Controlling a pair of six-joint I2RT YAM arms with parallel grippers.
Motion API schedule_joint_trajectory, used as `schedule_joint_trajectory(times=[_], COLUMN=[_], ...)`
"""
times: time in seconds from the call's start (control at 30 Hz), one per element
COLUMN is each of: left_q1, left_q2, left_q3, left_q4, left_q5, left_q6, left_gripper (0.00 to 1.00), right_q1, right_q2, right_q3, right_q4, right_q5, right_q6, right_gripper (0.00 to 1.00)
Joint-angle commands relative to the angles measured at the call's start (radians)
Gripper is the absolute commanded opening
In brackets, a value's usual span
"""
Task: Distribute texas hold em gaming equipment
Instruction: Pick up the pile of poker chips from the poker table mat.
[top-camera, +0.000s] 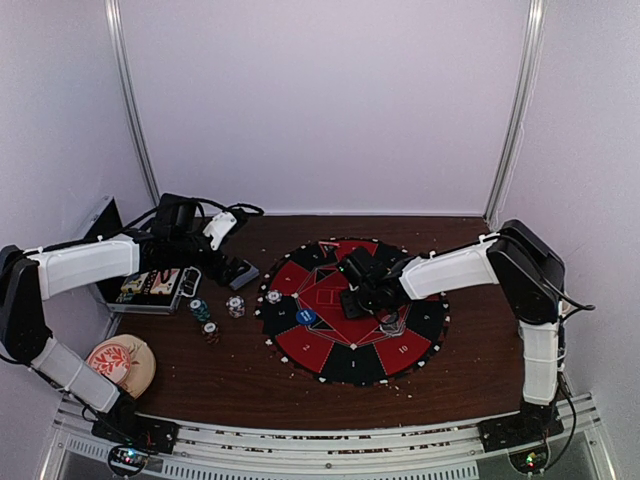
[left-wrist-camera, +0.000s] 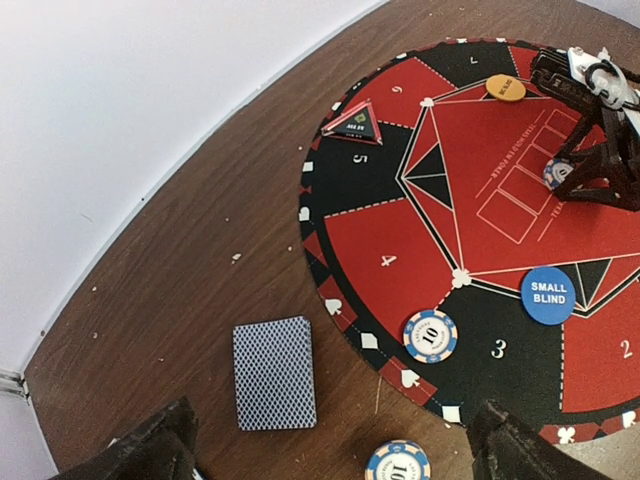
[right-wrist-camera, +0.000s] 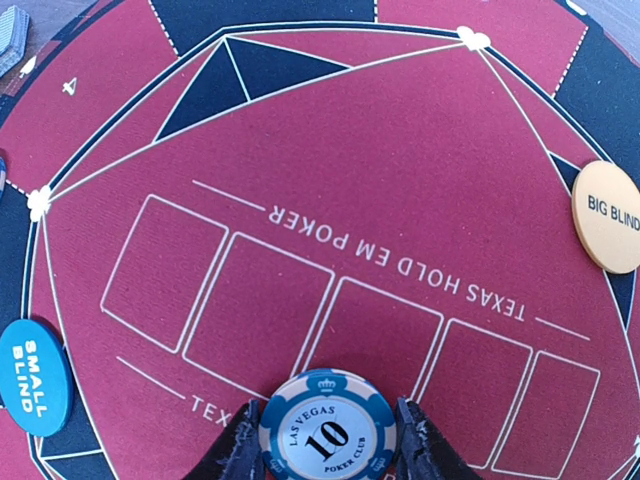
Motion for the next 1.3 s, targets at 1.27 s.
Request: schedule_joint_trajectory(times=[1.27], left_q1=[0.005], left_q2=[-0.027], left_q3=[-0.011], left_q4=[0.051], left_q5=[-0.001], left_q6=[-0.011], left_gripper=[0.98], right_q1=[-0.016], right_q2=[-0.100], right_q3=[-0.052], right_q4=[-0.029], right_q5=[0.040], right_q6=[0.004], right_gripper=[0.30])
